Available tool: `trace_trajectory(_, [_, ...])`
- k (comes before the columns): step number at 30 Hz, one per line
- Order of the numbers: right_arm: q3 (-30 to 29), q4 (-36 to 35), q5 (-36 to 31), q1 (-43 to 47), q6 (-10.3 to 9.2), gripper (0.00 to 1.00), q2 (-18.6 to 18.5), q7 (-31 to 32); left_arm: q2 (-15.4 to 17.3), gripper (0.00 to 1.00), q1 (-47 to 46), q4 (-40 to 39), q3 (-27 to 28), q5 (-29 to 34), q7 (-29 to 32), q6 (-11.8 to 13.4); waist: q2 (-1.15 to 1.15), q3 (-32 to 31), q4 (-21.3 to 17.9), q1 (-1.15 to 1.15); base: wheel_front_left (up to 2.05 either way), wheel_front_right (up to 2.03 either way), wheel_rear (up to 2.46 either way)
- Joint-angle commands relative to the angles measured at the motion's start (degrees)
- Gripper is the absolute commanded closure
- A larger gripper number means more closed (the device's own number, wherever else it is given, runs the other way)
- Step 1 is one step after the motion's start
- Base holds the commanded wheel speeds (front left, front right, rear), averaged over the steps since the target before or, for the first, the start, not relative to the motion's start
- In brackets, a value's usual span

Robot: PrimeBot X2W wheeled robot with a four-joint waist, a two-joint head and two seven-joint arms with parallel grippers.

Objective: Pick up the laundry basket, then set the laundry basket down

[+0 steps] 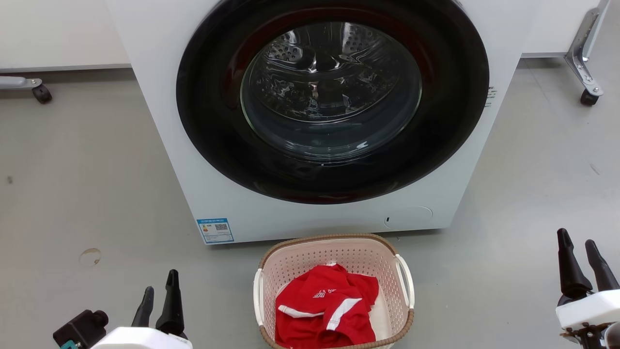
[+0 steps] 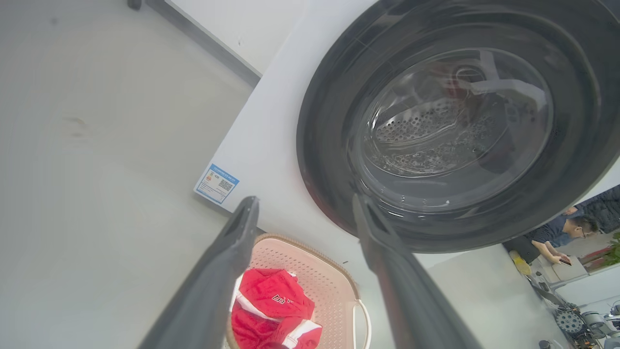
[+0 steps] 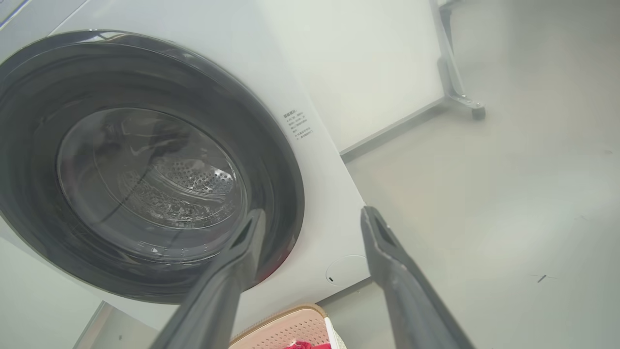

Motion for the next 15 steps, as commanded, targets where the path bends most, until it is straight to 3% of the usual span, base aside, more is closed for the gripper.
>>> trace_trajectory(1, [0.80, -1.89, -1.93, -2.20, 0.21, 0.00, -1.65, -1.04, 0.96, 0.00, -0.82, -2.02, 0.65, 1.76, -0.79, 0.66, 0.00, 0.00, 0.01, 0.00, 0.00, 0.00, 0.00])
trace_trajectory(15, [1.84, -3.10, -11.49, -2.27, 0.25, 0.00, -2.16, -3.40, 2.34, 0.00, -0.41, -3.44, -1.72, 9.81, -2.90, 3.06, 0.00, 0.01, 0.01, 0.00, 0.00, 0.00, 0.00])
